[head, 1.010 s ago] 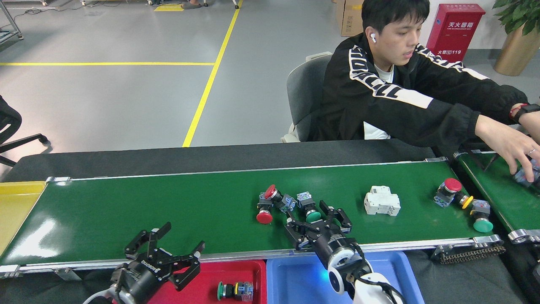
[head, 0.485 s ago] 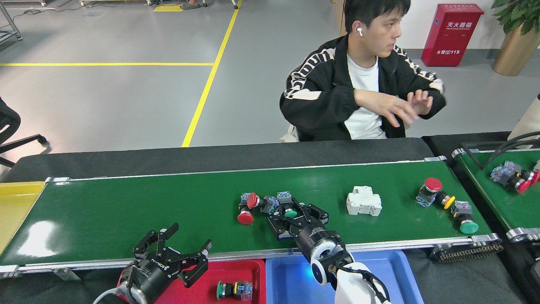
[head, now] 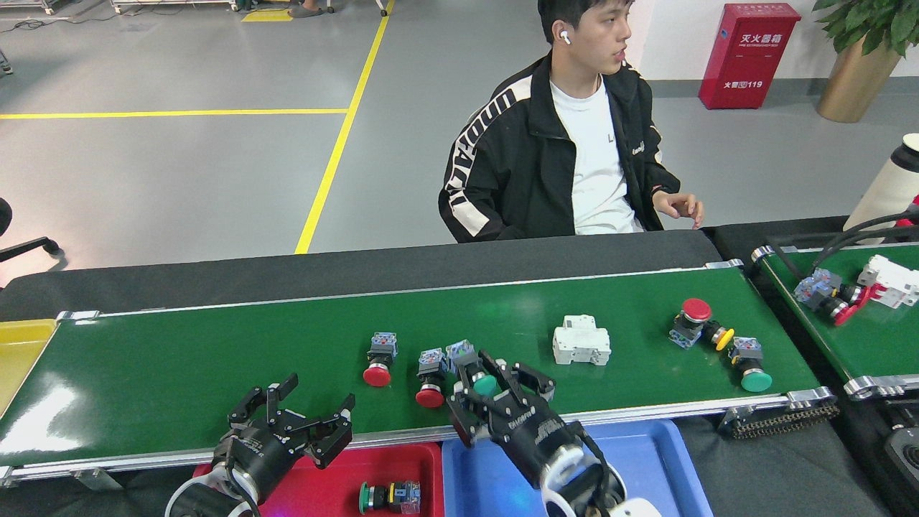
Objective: Pick switch part from conveyor to tray
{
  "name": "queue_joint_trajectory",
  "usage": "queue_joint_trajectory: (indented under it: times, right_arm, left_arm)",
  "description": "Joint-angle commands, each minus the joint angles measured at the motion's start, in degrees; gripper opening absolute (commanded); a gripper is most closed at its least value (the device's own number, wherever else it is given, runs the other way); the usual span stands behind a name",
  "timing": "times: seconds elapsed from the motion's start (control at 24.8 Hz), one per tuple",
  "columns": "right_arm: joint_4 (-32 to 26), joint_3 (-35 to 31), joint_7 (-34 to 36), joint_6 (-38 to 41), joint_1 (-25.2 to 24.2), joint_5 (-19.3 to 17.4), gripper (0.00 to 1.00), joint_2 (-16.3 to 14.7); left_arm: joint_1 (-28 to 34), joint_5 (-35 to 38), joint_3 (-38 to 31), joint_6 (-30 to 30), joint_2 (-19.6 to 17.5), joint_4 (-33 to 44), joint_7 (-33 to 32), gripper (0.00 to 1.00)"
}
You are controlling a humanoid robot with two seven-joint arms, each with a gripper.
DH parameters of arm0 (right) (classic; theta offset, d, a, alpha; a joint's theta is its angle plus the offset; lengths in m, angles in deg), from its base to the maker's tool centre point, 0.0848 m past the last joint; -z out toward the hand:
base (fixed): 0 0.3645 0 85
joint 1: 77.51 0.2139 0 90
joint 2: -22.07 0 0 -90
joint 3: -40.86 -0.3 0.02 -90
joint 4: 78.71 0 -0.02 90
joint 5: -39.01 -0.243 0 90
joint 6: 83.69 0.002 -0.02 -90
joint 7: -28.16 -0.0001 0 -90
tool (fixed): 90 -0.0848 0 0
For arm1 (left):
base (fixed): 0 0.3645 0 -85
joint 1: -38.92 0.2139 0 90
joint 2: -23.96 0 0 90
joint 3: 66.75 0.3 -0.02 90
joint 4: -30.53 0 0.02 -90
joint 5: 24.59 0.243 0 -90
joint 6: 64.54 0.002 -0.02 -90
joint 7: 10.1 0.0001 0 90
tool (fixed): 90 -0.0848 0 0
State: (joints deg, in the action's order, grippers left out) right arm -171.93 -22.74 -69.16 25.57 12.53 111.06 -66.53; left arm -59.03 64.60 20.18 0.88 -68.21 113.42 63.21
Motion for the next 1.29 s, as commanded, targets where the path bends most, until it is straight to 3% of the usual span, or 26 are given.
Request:
queue_joint_trajectory:
  times: [0.0,0.08,0.12,0.16,0.2,0.28,0.4,0.53,0.65,0.69,0.77,0.89,1.09,1.25]
  right_arm:
    - [-1.53,0.06,-0.15,8.52,-1.18,-0.07,0.02,0.27]
    - [-1.44,2.87,-0.67,10.72,-1.62,0.1,0.08,0.62]
    - [-1.35,4.45,-0.67,10.63,-1.62,0.1,0.22,1.14]
    - [-1.17,5.34,-0.67,10.63,-1.54,0.1,0.43,1.76]
    - [-0.82,6.04,-0.85,10.8,-1.36,0.19,0.98,3.43]
    - [-0.03,7.09,-1.9,10.8,-1.1,0.54,1.0,5.63]
    - [0.14,7.53,-3.13,10.8,-0.48,0.54,1.0,5.63]
    - [0.5,7.01,-3.13,10.8,-0.3,0.37,1.0,5.01]
    - [0.67,5.07,-3.05,10.8,0.13,0.1,1.0,4.84]
    - [0.41,3.23,-2.96,10.72,0.13,0.01,1.0,5.01]
    - [-0.38,-3.27,-2.78,10.72,0.31,0.01,1.0,5.54]
    - [-0.82,-12.16,-2.78,9.84,0.4,0.01,1.0,5.98]
    - [-0.21,-19.63,-1.9,-6.33,3.56,0.19,1.0,5.28]
    - [-0.3,-19.63,2.05,-17.58,3.3,0.72,1.0,3.7]
  left_arm:
    - [-1.64,0.19,0.87,1.73,0.15,-0.28,0.43,1.0]
    - [-3.13,0.19,2.63,2.87,0.15,-1.59,0.43,1.0]
    - [-3.4,0.19,3.42,3.31,0.15,-2.03,0.43,1.0]
    - [-3.66,0.19,3.95,3.57,0.15,-2.47,0.43,1.0]
    - [-4.01,0.1,4.56,3.84,0.15,-2.83,0.43,1.0]
    - [-4.36,0.1,5.27,4.19,0.24,-3.35,0.43,1.0]
    - [-5.68,0.19,5.44,4.71,0.77,-5.9,0.43,1.0]
    - [-8.76,1.07,6.15,6.12,0.59,-10.74,0.78,0.83]
    - [-11.4,0.9,5.62,6.91,0.24,-15.92,1.4,0.74]
    - [-11.57,0.9,5.62,6.91,0.06,-16.27,2.01,0.67]
    - [-11.66,0.9,5.53,6.74,-0.2,-16.36,2.63,0.37]
    - [-11.22,0.54,5.53,6.38,-0.29,-16.19,2.81,0.1]
    - [-10.17,-3.67,2.54,5.94,-1.17,-13.72,4.56,0.04]
    - [-7.35,-11.41,-0.88,2.34,-5.91,-9.68,4.56,0.05]
